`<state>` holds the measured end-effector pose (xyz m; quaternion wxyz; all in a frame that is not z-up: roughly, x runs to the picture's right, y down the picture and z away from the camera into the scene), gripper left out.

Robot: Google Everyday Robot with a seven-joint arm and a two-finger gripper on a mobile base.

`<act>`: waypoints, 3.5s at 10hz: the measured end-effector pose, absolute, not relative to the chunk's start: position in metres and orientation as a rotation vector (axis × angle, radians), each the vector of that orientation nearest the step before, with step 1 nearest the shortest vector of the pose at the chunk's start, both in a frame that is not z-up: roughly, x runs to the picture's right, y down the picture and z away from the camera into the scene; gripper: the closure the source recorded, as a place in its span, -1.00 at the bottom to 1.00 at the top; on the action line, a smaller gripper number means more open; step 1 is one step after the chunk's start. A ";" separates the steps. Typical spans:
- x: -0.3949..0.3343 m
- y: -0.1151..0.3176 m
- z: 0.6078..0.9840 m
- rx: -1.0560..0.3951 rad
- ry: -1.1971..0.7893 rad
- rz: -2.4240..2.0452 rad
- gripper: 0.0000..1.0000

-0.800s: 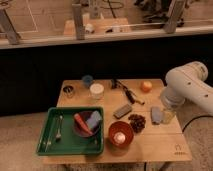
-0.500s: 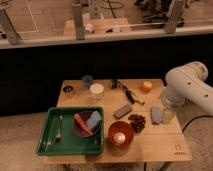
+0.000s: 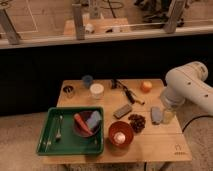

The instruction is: Place pepper in tray

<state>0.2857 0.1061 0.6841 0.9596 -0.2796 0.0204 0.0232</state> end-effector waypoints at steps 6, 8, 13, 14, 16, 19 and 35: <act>0.286 0.106 0.684 -0.567 0.041 0.047 -0.60; 0.286 0.106 0.684 -0.567 0.041 0.047 -0.60; 0.286 0.106 0.684 -0.567 0.041 0.047 -0.60; 0.285 0.106 0.683 -0.564 0.042 0.043 -0.60; 0.271 0.108 0.676 -0.534 0.038 -0.033 -0.60; 0.209 0.117 0.659 -0.472 0.046 -0.230 -0.60; 0.034 0.129 0.648 -0.319 -0.152 -0.795 -0.60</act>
